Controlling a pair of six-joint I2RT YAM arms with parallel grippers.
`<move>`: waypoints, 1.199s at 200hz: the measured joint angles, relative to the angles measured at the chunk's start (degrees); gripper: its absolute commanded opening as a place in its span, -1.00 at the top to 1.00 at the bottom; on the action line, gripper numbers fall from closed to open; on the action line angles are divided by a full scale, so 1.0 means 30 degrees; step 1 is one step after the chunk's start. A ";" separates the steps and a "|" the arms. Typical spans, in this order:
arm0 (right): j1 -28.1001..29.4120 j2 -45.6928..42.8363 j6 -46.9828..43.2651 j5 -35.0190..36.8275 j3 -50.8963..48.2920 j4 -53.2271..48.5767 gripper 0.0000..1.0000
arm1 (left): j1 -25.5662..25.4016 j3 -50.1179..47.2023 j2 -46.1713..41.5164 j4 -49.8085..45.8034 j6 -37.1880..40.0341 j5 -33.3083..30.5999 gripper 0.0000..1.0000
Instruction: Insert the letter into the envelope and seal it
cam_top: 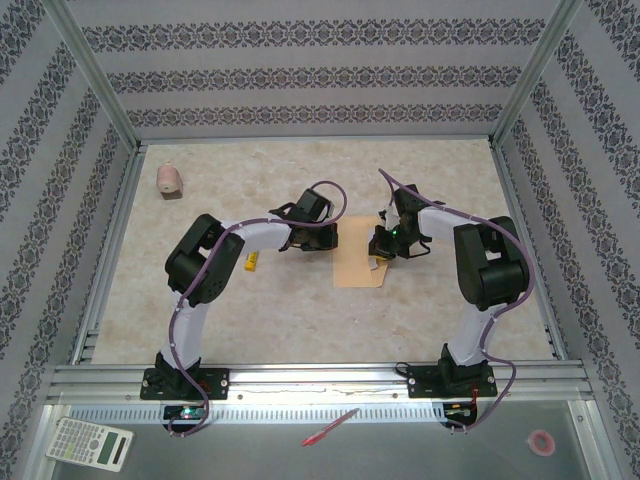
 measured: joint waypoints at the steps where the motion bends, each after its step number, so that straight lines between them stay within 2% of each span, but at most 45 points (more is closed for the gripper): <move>1: 0.0000 0.0000 0.0000 0.0000 0.0000 0.0000 1.00 | 0.0000 0.0015 -0.0007 -0.0007 0.0007 0.0000 1.00; 14: -0.0007 0.0000 -0.0007 0.0007 0.0000 -0.0058 1.00 | 0.0000 0.0153 0.0036 -0.0226 0.0240 0.0051 1.00; 43: -0.0015 -0.0007 -0.0080 0.0015 0.0000 -0.0131 0.74 | 0.0000 0.0248 0.0066 -0.0430 0.0612 0.0138 1.00; 103: -0.0299 -0.0233 -0.0124 0.0087 0.0000 -0.0270 0.56 | -0.0007 0.0248 0.0066 -0.0503 0.0845 0.0277 1.00; 170: -0.0685 -0.0765 -0.0066 0.0372 0.0000 -0.0204 0.58 | -0.0007 0.0248 0.0066 -0.0510 0.1115 0.0277 1.00; 240: -0.0685 -0.0641 0.0044 0.0372 0.0000 0.0073 0.83 | -0.0007 0.0248 0.0066 -0.0568 0.1188 0.0277 1.00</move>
